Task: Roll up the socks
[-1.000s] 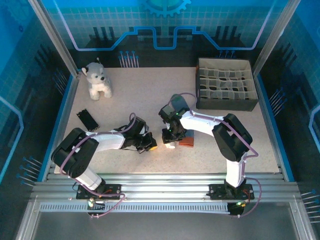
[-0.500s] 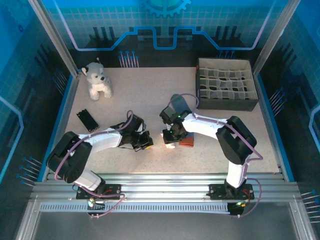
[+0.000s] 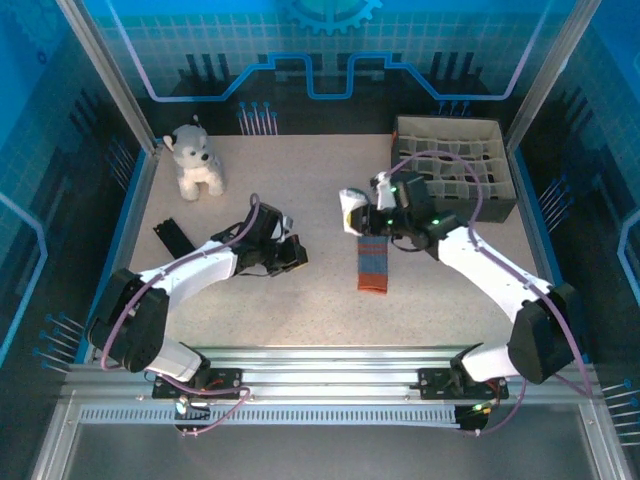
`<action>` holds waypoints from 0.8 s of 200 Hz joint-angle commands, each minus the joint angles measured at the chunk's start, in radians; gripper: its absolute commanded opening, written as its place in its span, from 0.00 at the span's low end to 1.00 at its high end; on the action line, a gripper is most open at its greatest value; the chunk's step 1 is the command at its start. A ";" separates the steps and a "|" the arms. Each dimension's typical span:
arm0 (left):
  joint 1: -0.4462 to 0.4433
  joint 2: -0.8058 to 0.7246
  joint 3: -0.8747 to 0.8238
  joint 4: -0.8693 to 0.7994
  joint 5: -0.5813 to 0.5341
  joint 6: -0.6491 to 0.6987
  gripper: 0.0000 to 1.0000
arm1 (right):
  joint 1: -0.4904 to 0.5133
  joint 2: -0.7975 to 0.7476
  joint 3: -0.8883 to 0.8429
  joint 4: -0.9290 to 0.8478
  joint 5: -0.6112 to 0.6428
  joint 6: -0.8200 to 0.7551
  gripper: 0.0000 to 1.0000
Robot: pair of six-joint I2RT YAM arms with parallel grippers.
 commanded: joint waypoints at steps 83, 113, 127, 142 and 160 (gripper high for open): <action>0.009 0.245 0.338 0.112 0.140 0.161 0.03 | -0.161 -0.244 -0.274 0.648 -0.217 -0.493 0.04; 0.003 0.383 0.505 0.088 0.148 0.157 0.03 | -0.241 -0.230 -0.335 0.773 -0.070 -0.474 0.04; -0.007 0.452 0.605 0.070 0.139 0.159 0.05 | -0.277 -0.208 -0.352 0.822 -0.005 -0.484 0.04; -0.024 0.530 0.737 0.028 0.107 0.172 0.11 | -0.300 -0.169 -0.335 0.821 0.039 -0.520 0.04; -0.053 0.636 0.919 -0.039 0.069 0.207 0.16 | -0.319 -0.109 -0.310 0.833 0.100 -0.545 0.04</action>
